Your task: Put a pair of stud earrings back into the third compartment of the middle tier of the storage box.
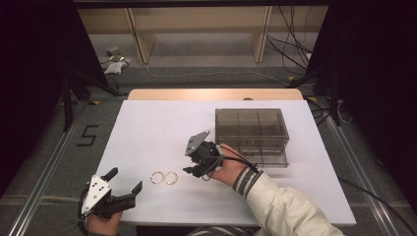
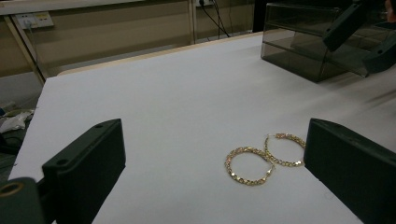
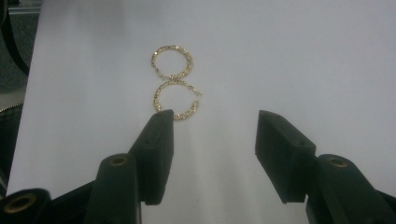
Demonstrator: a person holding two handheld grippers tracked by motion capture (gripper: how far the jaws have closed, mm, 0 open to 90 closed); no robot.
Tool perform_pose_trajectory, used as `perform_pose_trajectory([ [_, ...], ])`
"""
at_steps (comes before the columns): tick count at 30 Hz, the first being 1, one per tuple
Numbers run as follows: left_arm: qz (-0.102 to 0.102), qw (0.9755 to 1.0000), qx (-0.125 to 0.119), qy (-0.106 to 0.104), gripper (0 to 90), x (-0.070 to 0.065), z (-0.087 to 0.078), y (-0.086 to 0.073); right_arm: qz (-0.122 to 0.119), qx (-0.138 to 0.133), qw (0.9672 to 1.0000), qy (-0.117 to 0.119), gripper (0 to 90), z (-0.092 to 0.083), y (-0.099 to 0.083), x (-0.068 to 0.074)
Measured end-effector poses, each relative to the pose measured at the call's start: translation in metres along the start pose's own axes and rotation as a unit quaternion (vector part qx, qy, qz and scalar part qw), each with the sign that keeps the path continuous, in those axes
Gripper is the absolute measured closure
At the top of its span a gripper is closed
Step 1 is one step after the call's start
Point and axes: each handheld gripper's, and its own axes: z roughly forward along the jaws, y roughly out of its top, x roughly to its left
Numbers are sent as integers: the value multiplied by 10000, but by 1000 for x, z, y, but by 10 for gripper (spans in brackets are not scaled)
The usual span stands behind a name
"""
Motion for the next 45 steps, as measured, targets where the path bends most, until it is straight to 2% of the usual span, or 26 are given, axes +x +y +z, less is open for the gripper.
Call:
perform_pose_trajectory([
  [5,2,10000,12,21,53,0,-2,-1,27,69,10000,41,480,10,4,2],
  [14,-3,10000,14,14,55,0,-1,-1,75,101,9999,71,481,16,6,1],
  [18,-9,10000,7,27,57,0,-2,-1,189,95,9997,72,484,22,7,1],
  [20,-10,10000,10,24,57,0,-2,-1,404,109,9991,95,493,28,8,0],
  [24,-2,10000,7,26,58,0,-2,-1,559,165,9982,113,526,35,9,-1],
  [35,7,10000,17,14,58,0,-1,-1,847,242,9959,223,549,50,11,0],
  [45,7,10000,23,6,59,0,0,-1,973,274,9945,288,561,62,13,3],
])
